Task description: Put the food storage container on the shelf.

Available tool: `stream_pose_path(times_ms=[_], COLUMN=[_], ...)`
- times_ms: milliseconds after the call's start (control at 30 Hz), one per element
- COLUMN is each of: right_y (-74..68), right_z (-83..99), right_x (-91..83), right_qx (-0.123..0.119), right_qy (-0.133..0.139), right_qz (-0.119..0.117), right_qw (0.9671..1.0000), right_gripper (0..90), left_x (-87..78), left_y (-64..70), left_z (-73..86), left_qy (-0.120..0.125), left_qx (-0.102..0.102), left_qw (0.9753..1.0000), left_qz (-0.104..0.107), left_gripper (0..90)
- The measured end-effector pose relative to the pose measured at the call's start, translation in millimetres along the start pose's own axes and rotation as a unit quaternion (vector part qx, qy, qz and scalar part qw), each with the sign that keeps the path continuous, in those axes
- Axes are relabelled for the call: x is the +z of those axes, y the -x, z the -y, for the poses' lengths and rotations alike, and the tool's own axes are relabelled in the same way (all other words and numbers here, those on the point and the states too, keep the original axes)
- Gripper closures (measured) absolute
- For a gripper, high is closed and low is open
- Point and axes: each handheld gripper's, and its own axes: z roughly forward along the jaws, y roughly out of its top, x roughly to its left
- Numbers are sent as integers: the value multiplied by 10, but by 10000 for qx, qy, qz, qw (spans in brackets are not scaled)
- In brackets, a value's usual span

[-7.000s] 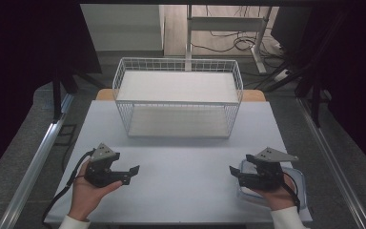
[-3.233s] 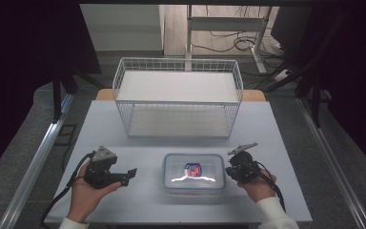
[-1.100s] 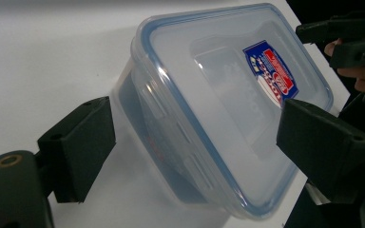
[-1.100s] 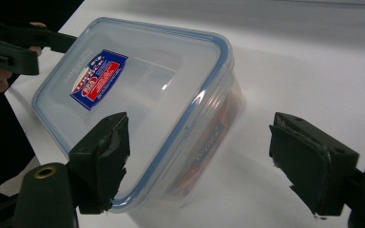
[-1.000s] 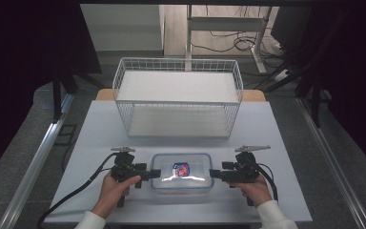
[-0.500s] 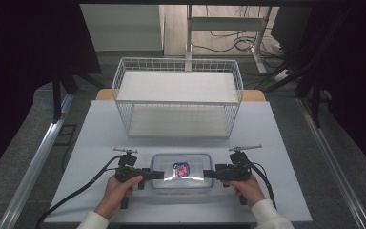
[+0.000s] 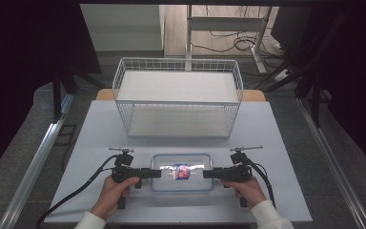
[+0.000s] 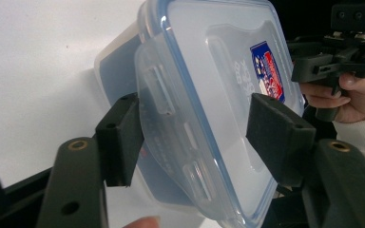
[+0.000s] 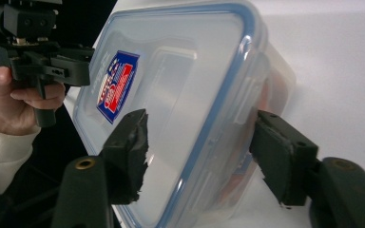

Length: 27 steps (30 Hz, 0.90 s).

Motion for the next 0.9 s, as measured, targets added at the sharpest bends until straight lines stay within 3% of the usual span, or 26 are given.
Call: stream_pose_path(times_ms=[367,600,900], right_y=[-90,-99,-164], right_z=[75,72,53], right_x=[-112,-130,-169], right_qx=[255,286,145], right_qy=[184,250,407], right_qz=[-3,-68,-64], right_qw=[9995,9993,9990], right_gripper=[493,509,512], left_x=[-97,-142,-193], left_y=[108,158,192], left_z=[44,41,25], left_qy=[137,244,337], left_qx=[127,235,319], left_qw=[9998,9994,9989], left_qz=[10,-34,-2], left_gripper=[462,476,489])
